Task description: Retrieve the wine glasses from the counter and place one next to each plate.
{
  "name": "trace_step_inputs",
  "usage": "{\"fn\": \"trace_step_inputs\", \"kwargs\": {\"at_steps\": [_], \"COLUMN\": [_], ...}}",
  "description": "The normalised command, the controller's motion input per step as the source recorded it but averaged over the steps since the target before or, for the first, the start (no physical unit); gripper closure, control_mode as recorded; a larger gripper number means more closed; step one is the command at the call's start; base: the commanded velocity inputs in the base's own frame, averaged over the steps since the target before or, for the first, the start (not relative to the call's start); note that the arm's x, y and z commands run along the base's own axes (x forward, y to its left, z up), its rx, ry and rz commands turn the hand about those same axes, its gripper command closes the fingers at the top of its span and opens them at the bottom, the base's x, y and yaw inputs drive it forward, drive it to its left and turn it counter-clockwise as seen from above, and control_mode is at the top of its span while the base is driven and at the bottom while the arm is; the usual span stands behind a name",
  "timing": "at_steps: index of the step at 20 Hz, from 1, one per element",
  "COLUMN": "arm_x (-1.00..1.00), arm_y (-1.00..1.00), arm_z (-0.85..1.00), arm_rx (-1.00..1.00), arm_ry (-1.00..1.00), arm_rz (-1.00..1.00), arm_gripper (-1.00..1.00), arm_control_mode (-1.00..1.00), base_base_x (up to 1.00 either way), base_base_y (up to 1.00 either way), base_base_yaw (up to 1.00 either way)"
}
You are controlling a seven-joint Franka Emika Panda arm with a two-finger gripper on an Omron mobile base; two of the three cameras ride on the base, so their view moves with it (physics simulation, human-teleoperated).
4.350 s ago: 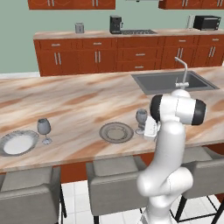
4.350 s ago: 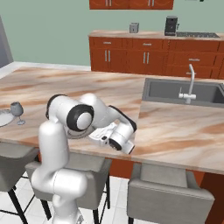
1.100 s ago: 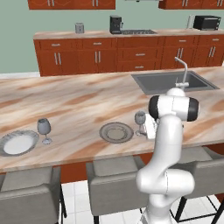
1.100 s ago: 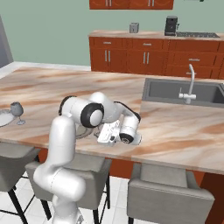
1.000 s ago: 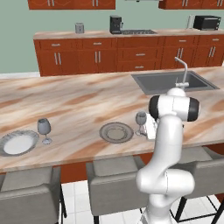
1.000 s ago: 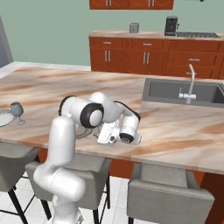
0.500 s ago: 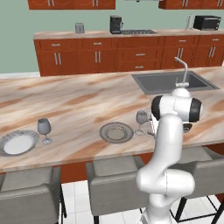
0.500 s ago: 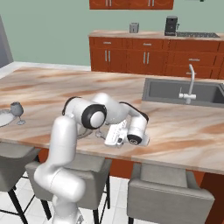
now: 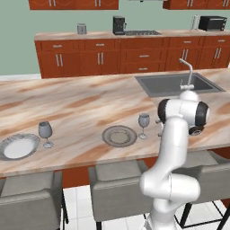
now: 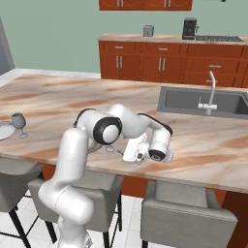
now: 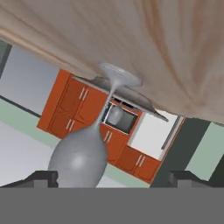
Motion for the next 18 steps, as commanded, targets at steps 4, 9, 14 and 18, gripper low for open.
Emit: {"fn": "trace_step_inputs", "kwargs": {"at_steps": [4, 9, 14, 18], "arm_x": [-0.63, -1.00, -1.00, -0.92], "arm_y": [-0.14, 0.01, 0.35, 0.71], "arm_z": [0.80, 1.00, 1.00, 1.00], "arm_rx": [0.03, 0.00, -0.01, -0.12], "arm_ry": [-0.07, -0.10, -0.08, -0.03], "arm_rz": [-0.01, -0.06, -0.04, 0.00], "arm_gripper": [-1.00, -1.00, -1.00, -1.00], "arm_control_mode": [-1.00, -1.00, -1.00, -1.00], "base_base_x": [0.00, 0.00, 0.00, 0.00], "base_base_y": [0.00, 0.00, 0.00, 0.00], "base_base_yaw": [0.00, 0.00, 0.00, 0.00]}}
